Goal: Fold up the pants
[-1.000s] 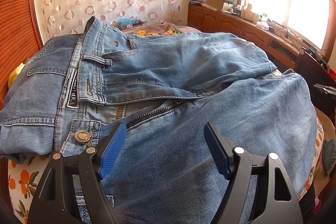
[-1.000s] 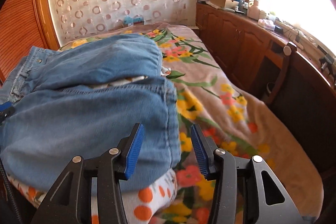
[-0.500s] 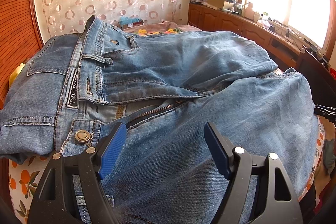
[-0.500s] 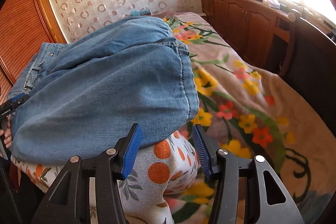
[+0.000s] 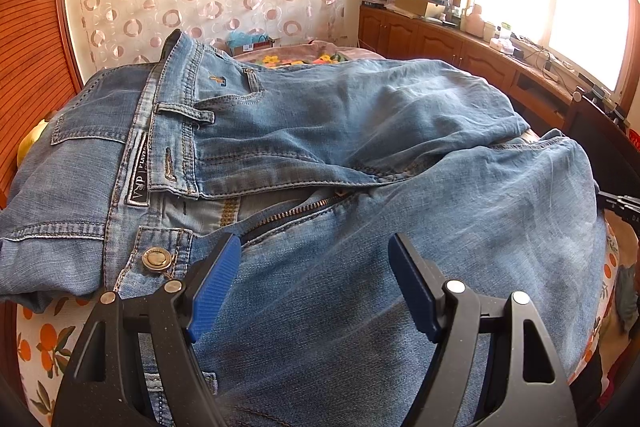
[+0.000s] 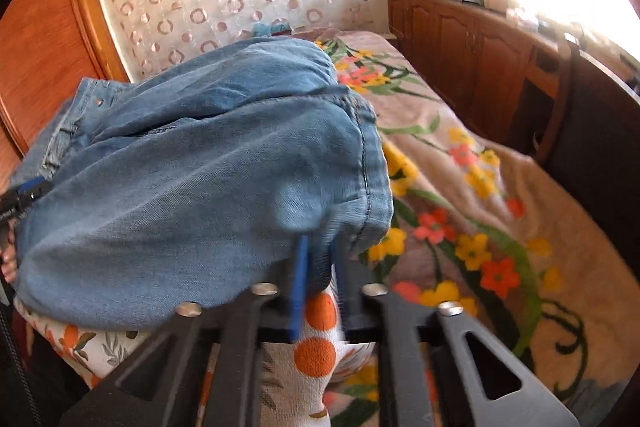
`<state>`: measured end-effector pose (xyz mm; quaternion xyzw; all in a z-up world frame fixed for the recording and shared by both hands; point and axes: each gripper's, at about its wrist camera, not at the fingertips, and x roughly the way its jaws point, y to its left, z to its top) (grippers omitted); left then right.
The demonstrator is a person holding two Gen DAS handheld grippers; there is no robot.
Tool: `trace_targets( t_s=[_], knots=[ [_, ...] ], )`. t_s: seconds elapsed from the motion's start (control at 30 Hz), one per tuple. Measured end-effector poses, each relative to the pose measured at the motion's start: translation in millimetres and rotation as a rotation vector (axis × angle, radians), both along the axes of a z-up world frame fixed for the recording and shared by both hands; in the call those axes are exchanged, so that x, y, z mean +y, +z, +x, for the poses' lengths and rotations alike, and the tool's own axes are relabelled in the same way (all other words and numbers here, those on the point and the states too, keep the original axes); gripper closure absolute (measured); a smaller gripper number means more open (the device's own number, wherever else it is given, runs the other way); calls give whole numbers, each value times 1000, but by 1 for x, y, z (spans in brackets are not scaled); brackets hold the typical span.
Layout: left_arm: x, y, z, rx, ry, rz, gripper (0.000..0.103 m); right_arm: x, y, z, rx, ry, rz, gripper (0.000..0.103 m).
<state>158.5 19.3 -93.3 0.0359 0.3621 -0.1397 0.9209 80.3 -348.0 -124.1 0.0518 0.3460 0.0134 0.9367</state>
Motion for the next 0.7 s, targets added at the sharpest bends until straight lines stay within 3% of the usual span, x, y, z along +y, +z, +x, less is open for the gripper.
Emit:
trace_targets(
  t_s=[0.33,0.53,0.7],
  knots=[
    [0,1,1,1,-1,1,26,49,28,10,-106,135,-31,100],
    [0,1,1,2,-2,1,26,96,15,11,-80,297,31,100],
    [0,1,1,1,-3,-2,26,93,3,6,-54,286,43,100]
  ],
)
